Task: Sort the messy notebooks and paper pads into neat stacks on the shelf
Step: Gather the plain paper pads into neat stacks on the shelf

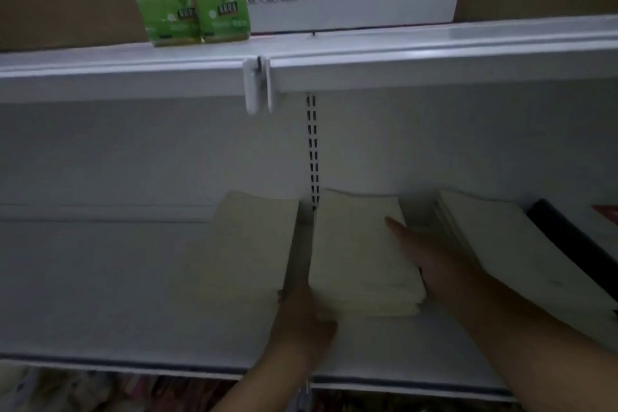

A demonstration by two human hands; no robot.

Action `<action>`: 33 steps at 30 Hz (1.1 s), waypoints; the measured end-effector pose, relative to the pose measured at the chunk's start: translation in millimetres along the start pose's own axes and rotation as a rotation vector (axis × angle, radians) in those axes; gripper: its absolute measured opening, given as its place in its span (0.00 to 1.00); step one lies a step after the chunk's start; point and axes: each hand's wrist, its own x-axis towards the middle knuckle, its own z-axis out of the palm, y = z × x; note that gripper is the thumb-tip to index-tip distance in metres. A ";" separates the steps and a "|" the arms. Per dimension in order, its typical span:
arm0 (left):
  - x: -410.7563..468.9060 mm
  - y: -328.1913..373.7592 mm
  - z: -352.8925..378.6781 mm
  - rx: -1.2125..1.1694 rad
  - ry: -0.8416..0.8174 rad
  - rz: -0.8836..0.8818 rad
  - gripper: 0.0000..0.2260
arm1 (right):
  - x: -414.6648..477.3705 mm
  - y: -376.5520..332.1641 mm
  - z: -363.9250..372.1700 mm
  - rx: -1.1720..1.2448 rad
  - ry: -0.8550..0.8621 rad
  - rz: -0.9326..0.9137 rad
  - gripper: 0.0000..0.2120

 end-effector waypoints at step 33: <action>1.9 31.2 -3.3 0.082 0.172 0.048 0.24 | -37.8 69.3 -31.5 -0.488 -0.192 -0.618 0.38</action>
